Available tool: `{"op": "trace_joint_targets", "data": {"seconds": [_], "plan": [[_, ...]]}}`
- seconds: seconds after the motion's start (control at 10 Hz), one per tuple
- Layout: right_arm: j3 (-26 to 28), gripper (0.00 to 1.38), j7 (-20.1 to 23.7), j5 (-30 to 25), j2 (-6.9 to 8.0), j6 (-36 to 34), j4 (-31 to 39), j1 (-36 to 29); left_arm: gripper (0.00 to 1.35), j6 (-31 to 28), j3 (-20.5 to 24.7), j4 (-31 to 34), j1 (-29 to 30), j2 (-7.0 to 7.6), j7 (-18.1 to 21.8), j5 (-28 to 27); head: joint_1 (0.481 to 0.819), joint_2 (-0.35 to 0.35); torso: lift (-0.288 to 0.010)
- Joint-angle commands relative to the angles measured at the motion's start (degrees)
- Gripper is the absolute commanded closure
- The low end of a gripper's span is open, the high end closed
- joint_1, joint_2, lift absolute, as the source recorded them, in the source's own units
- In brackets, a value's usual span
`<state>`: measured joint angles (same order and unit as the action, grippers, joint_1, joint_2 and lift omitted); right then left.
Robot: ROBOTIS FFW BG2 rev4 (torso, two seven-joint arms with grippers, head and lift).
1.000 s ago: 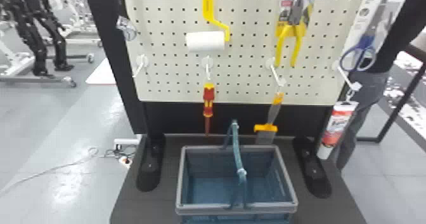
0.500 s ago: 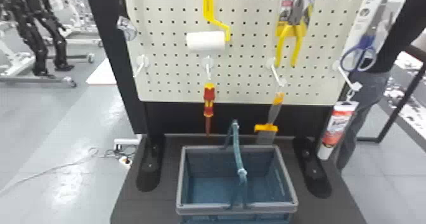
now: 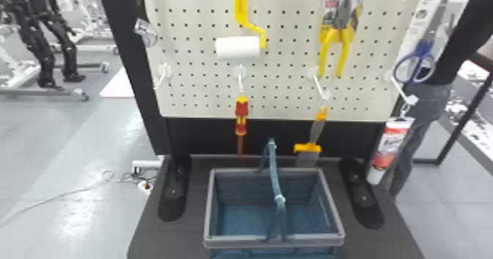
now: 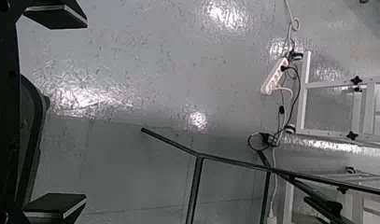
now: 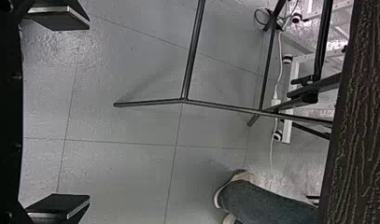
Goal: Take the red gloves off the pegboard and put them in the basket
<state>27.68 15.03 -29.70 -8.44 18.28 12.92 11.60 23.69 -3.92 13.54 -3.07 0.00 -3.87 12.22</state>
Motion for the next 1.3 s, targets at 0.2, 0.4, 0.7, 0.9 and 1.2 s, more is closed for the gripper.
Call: {"op": "trace_joint_targets", "data": {"seconds": [0.2, 0.4, 0.7, 0.9, 1.2], "plan": [[0.0, 0.00, -0.1, 0.2, 0.00, 0.2, 0.0, -0.1, 0.00, -0.2, 0.1, 0.0, 0.0, 0.00, 0.4, -0.1, 0.549, 0.000, -0.100], [0.0, 0.00, -0.2, -0.2, 0.00, 0.4, 0.0, -0.3, 0.00, -0.3, 0.0, 0.0, 0.2, 0.09, 0.6, -0.2, 0.549, 0.000, -0.100], [0.0, 0.00, -0.2, -0.6, -0.09, 1.3, 0.0, -0.6, 0.00, -0.7, 0.0, 0.0, 0.3, 0.18, 1.1, -0.6, 0.549, 0.000, -0.100], [0.0, 0.00, -0.7, -1.5, -0.26, 2.5, 0.0, -0.7, 0.00, -1.1, 0.1, 0.0, 0.3, 0.18, 1.3, -0.6, 0.549, 0.000, -0.100], [0.0, 0.00, -1.1, -1.6, -0.26, 2.8, 0.0, -0.7, 0.00, -1.2, 0.0, 0.0, 0.3, 0.18, 1.4, -0.7, 0.549, 0.000, -0.100]]}}
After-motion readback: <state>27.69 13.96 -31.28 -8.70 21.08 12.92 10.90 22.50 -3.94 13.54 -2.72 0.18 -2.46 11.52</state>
